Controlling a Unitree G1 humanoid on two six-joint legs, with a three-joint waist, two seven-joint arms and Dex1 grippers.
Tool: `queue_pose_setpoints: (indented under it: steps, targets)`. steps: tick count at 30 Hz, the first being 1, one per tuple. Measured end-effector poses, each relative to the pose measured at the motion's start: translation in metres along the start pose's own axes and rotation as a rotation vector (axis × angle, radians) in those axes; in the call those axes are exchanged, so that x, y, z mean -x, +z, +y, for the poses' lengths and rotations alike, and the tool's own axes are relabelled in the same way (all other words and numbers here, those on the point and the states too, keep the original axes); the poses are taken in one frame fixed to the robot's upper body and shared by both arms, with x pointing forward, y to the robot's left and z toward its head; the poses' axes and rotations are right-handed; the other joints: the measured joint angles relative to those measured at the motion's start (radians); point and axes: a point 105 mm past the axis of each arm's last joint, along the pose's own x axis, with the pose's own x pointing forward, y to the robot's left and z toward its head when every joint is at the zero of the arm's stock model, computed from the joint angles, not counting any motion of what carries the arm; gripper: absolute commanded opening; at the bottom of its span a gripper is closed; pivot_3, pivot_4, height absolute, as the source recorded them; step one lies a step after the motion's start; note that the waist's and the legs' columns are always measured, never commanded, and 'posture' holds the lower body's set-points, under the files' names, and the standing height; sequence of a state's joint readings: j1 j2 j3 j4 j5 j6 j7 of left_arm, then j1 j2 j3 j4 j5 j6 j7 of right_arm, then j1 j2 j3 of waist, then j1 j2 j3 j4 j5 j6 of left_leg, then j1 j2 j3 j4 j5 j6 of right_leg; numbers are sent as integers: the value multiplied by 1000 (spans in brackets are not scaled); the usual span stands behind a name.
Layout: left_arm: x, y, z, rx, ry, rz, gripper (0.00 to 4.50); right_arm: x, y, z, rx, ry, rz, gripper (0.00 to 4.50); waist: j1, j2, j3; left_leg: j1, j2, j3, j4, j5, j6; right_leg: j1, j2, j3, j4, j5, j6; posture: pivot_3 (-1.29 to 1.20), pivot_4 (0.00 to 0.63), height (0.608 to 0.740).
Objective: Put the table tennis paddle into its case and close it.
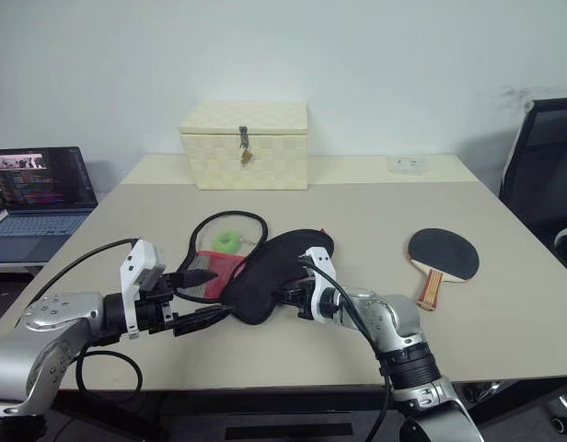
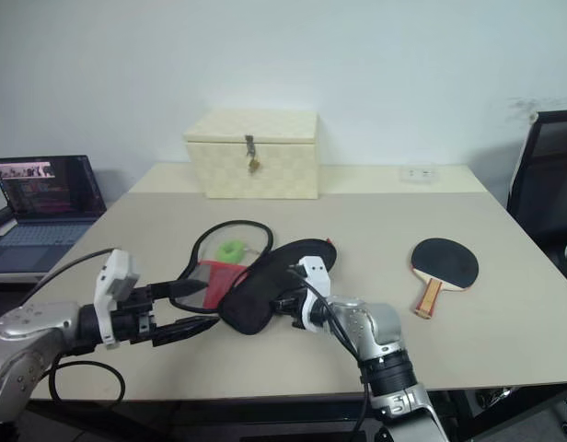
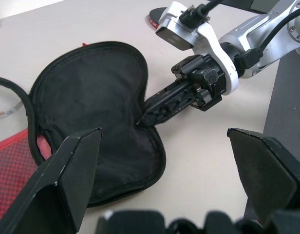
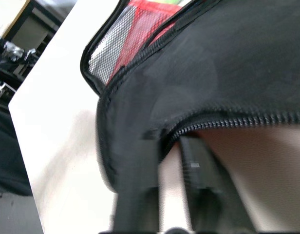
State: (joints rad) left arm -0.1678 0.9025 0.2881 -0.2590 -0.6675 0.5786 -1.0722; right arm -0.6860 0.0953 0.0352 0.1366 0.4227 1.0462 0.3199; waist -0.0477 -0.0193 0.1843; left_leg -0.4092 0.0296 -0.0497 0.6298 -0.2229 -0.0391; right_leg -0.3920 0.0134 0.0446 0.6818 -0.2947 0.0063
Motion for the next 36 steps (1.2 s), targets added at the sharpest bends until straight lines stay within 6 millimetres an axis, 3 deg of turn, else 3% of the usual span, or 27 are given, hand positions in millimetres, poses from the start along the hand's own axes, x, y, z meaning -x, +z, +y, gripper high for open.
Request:
queue_pose_setpoints:
  steps: [8,15,20,26,33,36]
  targets:
    - [-3,-1,1,-3,-9,-6,4500,15,10,-21,-21,-50,-21,29,1,0,0,0,-1,0,0,0,0,0,0,0,0,0,0,0,150,740]
    - [-10,-2,-2,-1,-43,-6,4500,69,28,-77,50,-187,11,29,6,0,0,0,-1,1,0,0,0,0,0,0,-1,0,0,0,150,740]
    - [-17,0,-6,-9,-78,-10,4500,97,31,-97,82,-235,45,29,7,0,1,0,-1,1,-1,0,0,-1,1,0,0,-1,0,0,150,740]
    - [-22,0,-5,-17,-101,-9,4500,114,20,-108,112,-250,117,29,6,0,1,-1,-1,1,-1,0,0,-1,1,0,0,-1,0,0,150,740]
    - [-25,0,-5,-21,-116,-9,4500,114,21,-109,122,-245,129,29,6,0,1,-1,-1,1,-1,0,0,-1,1,0,0,-1,0,0,150,740]
    - [-27,0,-5,-24,-119,-7,4500,114,25,-114,139,-273,114,939,7,0,1,-1,-1,1,0,0,0,-1,1,0,0,-1,0,0,150,740]
